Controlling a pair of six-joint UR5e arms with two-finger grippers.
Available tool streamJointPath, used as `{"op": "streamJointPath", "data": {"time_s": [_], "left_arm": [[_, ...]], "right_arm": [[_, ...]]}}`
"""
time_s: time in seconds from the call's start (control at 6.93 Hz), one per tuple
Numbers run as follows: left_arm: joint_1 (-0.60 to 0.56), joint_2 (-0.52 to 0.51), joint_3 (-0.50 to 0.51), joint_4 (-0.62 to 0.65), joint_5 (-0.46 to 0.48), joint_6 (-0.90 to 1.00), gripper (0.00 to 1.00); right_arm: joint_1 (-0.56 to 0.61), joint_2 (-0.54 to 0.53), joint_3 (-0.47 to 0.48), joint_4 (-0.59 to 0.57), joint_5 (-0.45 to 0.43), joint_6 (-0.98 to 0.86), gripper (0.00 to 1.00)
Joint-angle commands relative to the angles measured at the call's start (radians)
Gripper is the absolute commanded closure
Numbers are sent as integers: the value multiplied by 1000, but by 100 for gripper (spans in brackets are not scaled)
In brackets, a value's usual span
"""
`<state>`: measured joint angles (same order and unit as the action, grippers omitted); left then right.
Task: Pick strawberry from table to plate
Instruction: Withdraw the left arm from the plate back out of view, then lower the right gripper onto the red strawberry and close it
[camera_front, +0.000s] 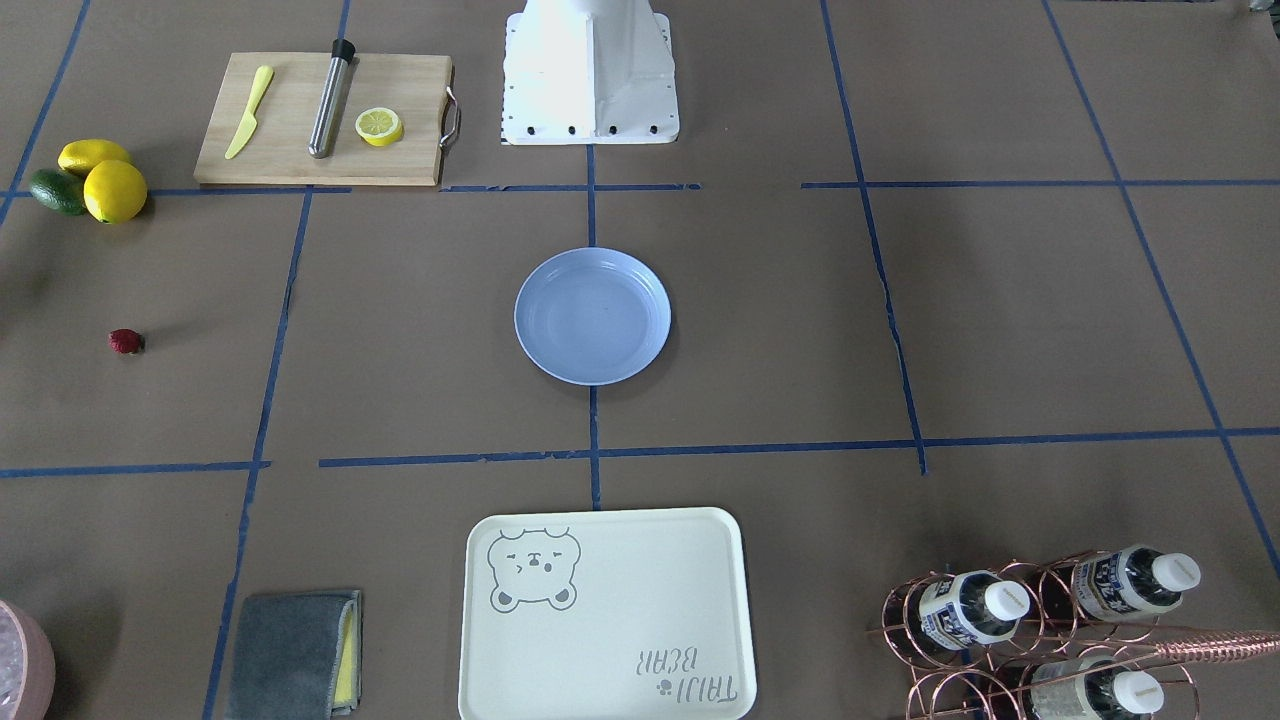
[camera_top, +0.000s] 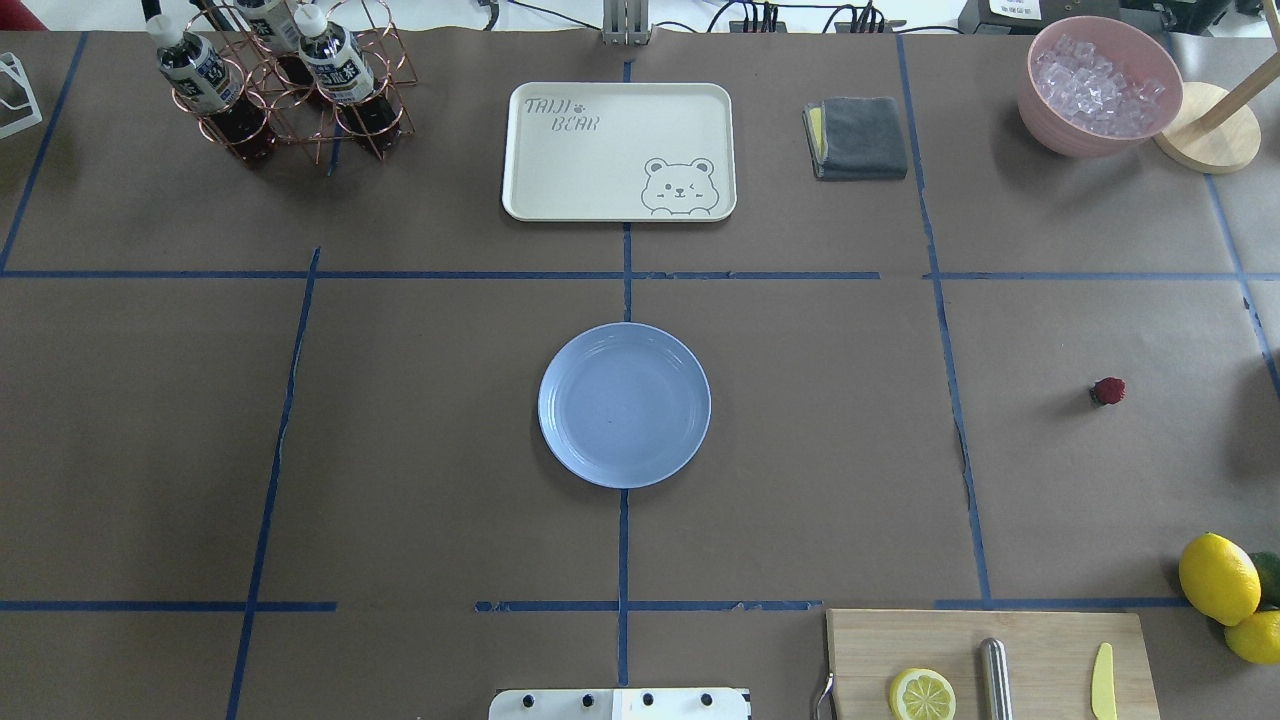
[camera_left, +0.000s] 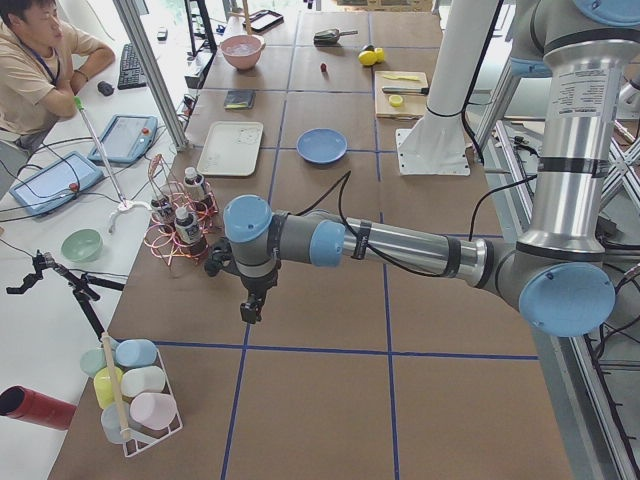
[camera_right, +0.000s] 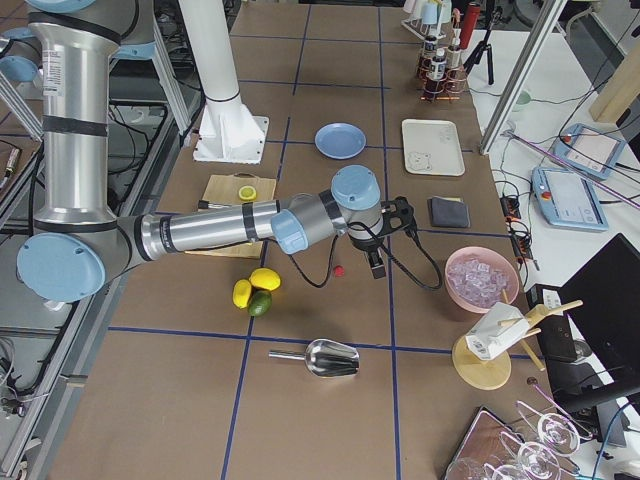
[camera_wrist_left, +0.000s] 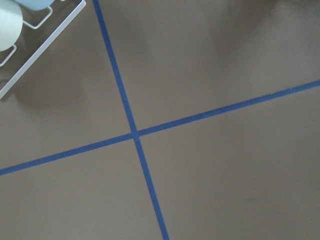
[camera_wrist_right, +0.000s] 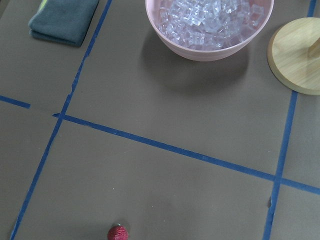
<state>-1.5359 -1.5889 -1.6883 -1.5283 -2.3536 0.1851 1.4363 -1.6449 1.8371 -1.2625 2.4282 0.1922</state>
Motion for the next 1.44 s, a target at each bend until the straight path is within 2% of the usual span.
{"op": "streamJointPath", "data": {"time_s": [0.0, 0.29, 0.72, 0.87, 1.15, 1.3], "left_arm": [[-9, 41, 6, -1, 5, 22, 0], [-10, 50, -4, -7, -4, 30, 0], [-9, 49, -13, -10, -6, 31, 0], [-9, 47, -13, -10, -6, 31, 0], [-9, 49, -13, -10, -7, 31, 0], [-9, 47, -13, -10, -7, 33, 0]], "right_arm": [[-106, -31, 10, 99, -11, 139, 0], [-293, -113, -5, 340, -166, 374, 0], [-471, -104, -184, 570, -331, 496, 1], [-512, -102, -209, 601, -387, 510, 1], [-556, -77, -211, 606, -420, 571, 10], [-574, -75, -211, 606, -435, 573, 24]]}}
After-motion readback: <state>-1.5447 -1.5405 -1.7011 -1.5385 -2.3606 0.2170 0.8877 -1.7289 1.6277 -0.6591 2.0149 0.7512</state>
